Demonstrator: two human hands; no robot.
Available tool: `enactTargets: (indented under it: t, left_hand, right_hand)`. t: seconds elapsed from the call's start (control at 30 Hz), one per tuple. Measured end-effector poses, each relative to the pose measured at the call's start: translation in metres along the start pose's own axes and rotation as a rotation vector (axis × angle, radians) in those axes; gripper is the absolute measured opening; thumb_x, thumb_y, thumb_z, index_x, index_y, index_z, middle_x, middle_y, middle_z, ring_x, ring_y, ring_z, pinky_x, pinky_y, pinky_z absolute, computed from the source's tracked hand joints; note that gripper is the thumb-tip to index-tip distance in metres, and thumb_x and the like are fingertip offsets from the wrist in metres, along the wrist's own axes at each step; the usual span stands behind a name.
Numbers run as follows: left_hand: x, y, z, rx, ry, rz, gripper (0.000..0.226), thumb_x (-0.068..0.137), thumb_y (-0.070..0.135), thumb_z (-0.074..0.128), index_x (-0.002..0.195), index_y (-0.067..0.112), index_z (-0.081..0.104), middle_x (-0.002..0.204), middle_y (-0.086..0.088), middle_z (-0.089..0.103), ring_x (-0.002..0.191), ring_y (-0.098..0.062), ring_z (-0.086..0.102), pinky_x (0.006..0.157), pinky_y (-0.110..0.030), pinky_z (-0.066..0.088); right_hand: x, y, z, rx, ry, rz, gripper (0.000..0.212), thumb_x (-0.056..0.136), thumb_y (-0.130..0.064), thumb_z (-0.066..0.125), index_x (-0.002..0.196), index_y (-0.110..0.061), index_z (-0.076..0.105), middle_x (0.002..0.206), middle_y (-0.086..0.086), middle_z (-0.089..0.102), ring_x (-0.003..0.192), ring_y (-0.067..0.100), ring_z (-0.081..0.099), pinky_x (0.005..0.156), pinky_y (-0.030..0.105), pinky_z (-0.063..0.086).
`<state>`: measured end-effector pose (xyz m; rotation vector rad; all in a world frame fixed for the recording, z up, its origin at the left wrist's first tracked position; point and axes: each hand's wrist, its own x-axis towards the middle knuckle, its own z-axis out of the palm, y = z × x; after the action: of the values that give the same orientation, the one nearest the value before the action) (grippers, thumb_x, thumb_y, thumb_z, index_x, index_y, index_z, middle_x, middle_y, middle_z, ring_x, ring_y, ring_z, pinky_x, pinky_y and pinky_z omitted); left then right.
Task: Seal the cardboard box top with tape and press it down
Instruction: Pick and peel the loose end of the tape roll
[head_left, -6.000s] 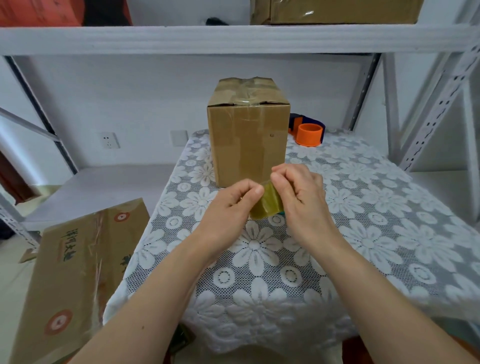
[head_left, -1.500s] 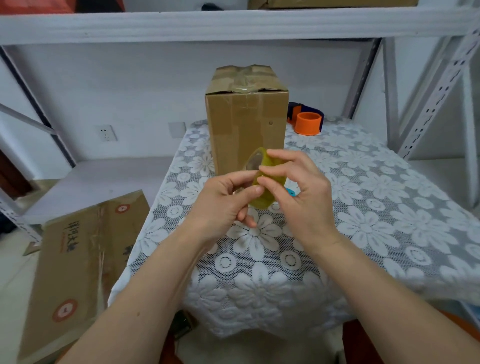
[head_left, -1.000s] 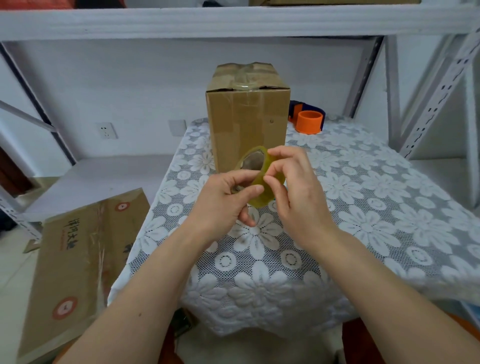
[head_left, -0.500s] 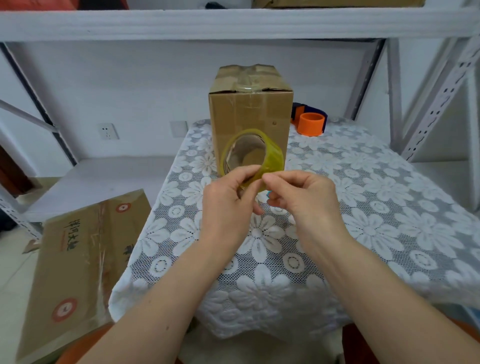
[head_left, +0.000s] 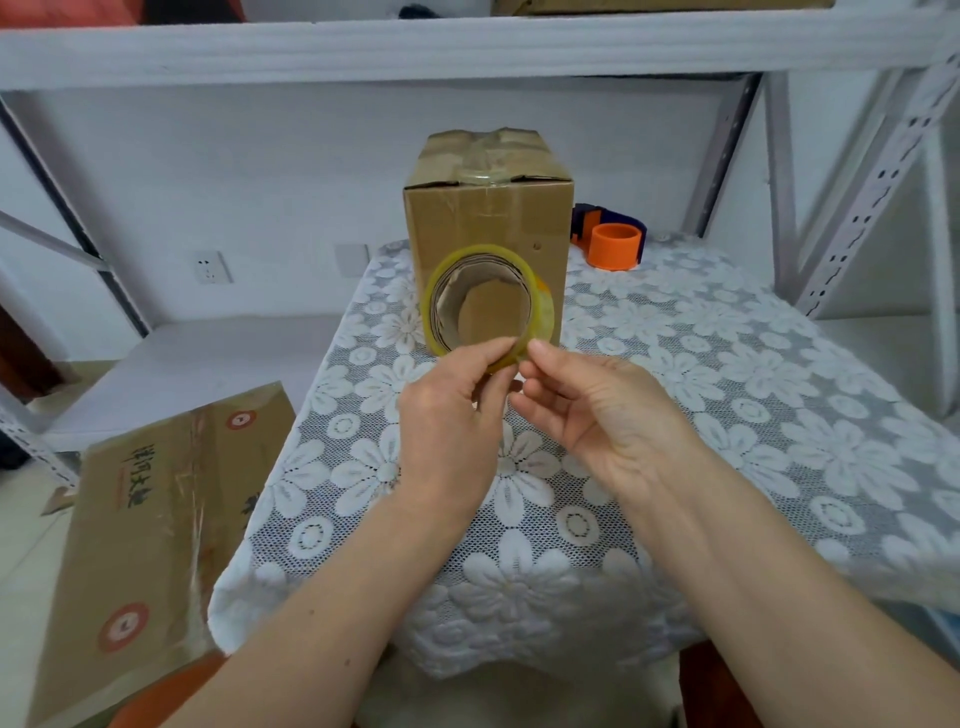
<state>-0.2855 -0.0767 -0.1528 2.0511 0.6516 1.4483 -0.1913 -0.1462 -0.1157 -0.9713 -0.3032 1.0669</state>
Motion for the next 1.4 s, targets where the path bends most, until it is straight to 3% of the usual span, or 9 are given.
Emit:
enactTargets:
  t: [0.27, 0.53, 0.7, 0.77, 0.93, 1.1, 1.4]
  left_hand:
    - [-0.002, 0.0, 0.0, 0.031, 0.013, 0.034, 0.027, 0.084, 0.005, 0.063, 0.109, 0.012, 0.071, 0.097, 0.007, 0.069, 0.091, -0.005, 0.065, 0.08, -0.018, 0.054]
    - [0.002, 0.007, -0.003, -0.163, -0.053, -0.258, 0.023, 0.085, 0.003, 0.066, 0.104, 0.014, 0.072, 0.092, 0.006, 0.073, 0.083, 0.002, 0.067, 0.074, -0.01, 0.05]
    - [0.004, 0.01, -0.005, -0.261, -0.049, -0.353, 0.021, 0.085, 0.003, 0.066, 0.104, 0.011, 0.072, 0.091, 0.003, 0.074, 0.076, 0.003, 0.068, 0.069, -0.009, 0.049]
    - [0.005, 0.01, -0.005, -0.268, -0.039, -0.357, 0.02, 0.085, 0.003, 0.066, 0.1, 0.014, 0.072, 0.087, 0.008, 0.073, 0.071, 0.006, 0.066, 0.065, -0.007, 0.048]
    - [0.001, 0.013, -0.005, -0.159, -0.054, -0.263, 0.023, 0.086, 0.003, 0.065, 0.099, 0.02, 0.073, 0.084, 0.012, 0.072, 0.075, 0.002, 0.066, 0.067, -0.008, 0.048]
    - [-0.001, 0.011, -0.004, -0.111, -0.066, -0.216, 0.024, 0.086, 0.004, 0.064, 0.1, 0.022, 0.072, 0.084, 0.014, 0.071, 0.077, -0.001, 0.067, 0.071, -0.013, 0.052]
    - [0.003, 0.016, -0.004, -0.295, -0.056, -0.328, 0.021, 0.085, 0.0, 0.065, 0.097, 0.016, 0.07, 0.082, 0.013, 0.069, 0.071, 0.008, 0.067, 0.066, -0.006, 0.049]
  right_hand:
    - [-0.001, 0.002, 0.005, 0.052, -0.04, 0.007, 0.014, 0.088, -0.001, 0.061, 0.074, 0.003, 0.061, 0.058, 0.007, 0.058, 0.049, 0.01, 0.055, 0.046, 0.023, 0.055]
    - [0.001, 0.005, 0.006, -0.12, -0.045, -0.147, 0.025, 0.089, -0.001, 0.059, 0.064, 0.0, 0.062, 0.056, 0.005, 0.057, 0.048, 0.01, 0.054, 0.052, 0.024, 0.059]
    - [0.002, 0.007, 0.005, -0.086, -0.084, -0.124, 0.012, 0.088, 0.0, 0.061, 0.077, 0.002, 0.066, 0.064, 0.009, 0.063, 0.056, 0.012, 0.059, 0.055, 0.025, 0.059]
    - [0.002, 0.008, 0.004, -0.099, -0.076, -0.116, 0.006, 0.085, 0.0, 0.064, 0.081, 0.003, 0.068, 0.069, 0.011, 0.066, 0.06, 0.014, 0.061, 0.056, 0.025, 0.059]
    - [0.002, 0.006, 0.005, -0.129, 0.013, -0.113, 0.013, 0.066, -0.012, 0.077, 0.066, -0.002, 0.069, 0.06, 0.009, 0.065, 0.049, 0.012, 0.059, 0.049, 0.024, 0.057]
    - [0.003, 0.004, 0.002, -0.128, 0.007, -0.106, 0.008, 0.076, -0.004, 0.072, 0.074, 0.002, 0.068, 0.06, 0.008, 0.064, 0.049, 0.011, 0.058, 0.046, 0.021, 0.055]
    - [0.004, 0.008, 0.0, -0.204, -0.056, -0.219, 0.009, 0.082, -0.004, 0.068, 0.073, -0.003, 0.067, 0.065, 0.005, 0.061, 0.056, 0.01, 0.055, 0.049, 0.02, 0.051]
